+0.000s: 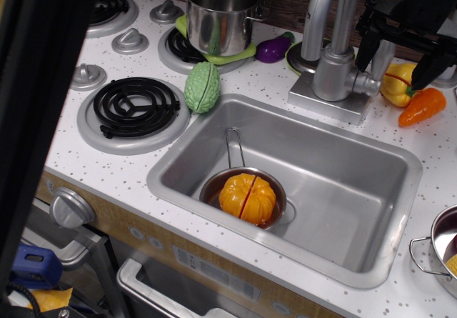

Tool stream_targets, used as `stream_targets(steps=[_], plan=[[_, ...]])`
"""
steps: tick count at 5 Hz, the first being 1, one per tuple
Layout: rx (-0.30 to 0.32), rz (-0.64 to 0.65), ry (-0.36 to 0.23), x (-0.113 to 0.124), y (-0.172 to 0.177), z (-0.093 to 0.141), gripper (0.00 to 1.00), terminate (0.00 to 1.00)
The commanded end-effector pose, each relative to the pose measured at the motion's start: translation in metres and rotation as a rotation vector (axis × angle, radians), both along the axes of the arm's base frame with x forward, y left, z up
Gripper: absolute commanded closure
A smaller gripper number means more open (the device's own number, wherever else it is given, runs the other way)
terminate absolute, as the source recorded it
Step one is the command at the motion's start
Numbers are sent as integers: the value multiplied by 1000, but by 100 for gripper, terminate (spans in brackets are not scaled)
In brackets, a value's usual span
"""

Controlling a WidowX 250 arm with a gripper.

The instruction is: Turn lever vertical to front

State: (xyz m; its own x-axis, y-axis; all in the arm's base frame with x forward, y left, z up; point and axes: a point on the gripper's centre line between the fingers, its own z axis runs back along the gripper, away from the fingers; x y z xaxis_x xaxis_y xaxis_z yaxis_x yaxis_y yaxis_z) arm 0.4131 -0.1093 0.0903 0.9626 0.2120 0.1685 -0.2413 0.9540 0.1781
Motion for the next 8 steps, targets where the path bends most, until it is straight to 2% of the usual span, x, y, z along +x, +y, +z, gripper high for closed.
stream_targets(steps=[1,3,4,5,7,8], plan=[[0,0,0,0,0,0,0,0],[102,6,-64,11,2,14,0,0],[111,7,-129,18,7,25,0,0],[131,4,-164,26,8,28,0,0],[172,-48,-214,40,23,28,0,0],[162,-58,-229,47,27,26,0,0]])
